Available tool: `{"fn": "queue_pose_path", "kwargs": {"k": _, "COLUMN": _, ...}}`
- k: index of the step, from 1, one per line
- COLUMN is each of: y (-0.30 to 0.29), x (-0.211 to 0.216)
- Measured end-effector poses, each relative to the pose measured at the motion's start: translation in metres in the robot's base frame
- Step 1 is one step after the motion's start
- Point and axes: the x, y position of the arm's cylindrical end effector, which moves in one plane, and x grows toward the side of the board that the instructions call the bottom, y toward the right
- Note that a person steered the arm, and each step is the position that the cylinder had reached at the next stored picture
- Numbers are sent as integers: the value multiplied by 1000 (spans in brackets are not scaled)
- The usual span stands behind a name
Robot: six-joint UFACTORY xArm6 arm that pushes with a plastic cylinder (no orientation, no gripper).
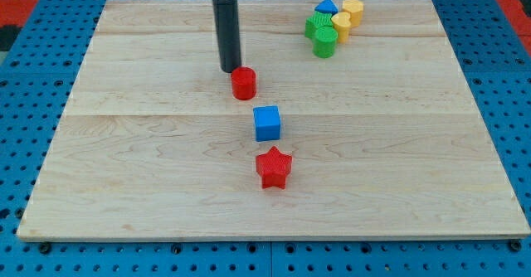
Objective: Move the red blocks close to the cube
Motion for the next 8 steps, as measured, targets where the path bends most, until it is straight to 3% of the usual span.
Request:
{"fn": "queue_pose_path", "kwargs": {"k": 3, "y": 63, "x": 27}}
{"fn": "queue_pose_path", "kwargs": {"k": 4, "y": 32, "x": 20}}
{"fn": "queue_pose_path", "kwargs": {"k": 6, "y": 150, "x": 11}}
{"fn": "queue_pose_path", "kwargs": {"k": 7, "y": 196, "x": 37}}
{"fn": "queue_pose_path", "kwargs": {"k": 8, "y": 185, "x": 54}}
